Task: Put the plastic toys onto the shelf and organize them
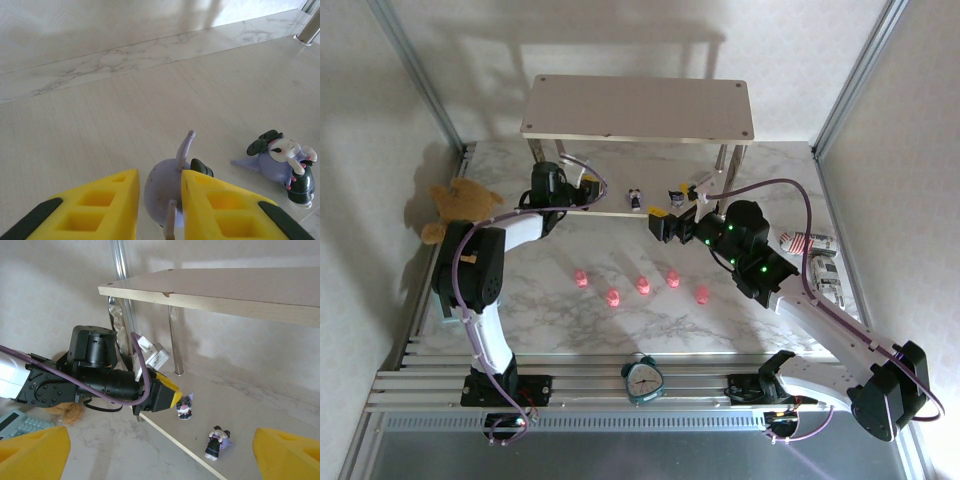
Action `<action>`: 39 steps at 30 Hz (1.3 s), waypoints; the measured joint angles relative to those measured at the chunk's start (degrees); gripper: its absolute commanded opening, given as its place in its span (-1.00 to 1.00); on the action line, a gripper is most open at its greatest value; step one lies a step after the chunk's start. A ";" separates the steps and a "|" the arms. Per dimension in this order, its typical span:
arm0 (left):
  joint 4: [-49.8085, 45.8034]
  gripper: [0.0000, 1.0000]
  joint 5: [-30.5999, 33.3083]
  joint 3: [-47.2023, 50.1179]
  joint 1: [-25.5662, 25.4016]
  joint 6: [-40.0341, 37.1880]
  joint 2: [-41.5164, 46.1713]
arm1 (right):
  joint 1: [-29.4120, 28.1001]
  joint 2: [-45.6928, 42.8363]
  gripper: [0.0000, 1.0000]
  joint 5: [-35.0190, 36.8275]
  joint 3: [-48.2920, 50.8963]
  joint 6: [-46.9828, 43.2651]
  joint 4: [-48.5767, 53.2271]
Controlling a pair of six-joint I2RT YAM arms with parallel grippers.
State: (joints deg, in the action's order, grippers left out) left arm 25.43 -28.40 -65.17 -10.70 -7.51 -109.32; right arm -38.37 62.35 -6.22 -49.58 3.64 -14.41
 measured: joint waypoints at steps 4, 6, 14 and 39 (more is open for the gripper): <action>0.00 -0.41 0.20 0.00 0.00 0.02 0.00 | 0.00 0.00 0.89 0.00 0.00 0.00 0.00; 0.00 -0.41 0.20 0.00 0.00 0.02 0.02 | 0.00 0.00 0.89 0.00 0.00 0.00 0.00; -0.02 -0.41 0.83 -0.44 0.00 0.20 0.11 | 0.00 0.00 0.89 -0.02 0.00 0.00 0.02; -5.09 -1.00 3.19 2.25 -0.11 4.94 13.49 | 0.00 -1.36 0.88 0.07 0.00 0.00 2.05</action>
State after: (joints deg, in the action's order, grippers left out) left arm 20.34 -25.21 -62.92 -10.81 -2.57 -95.83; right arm -38.37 60.99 -6.15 -49.58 3.64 -12.36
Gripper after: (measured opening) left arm 0.057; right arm 0.946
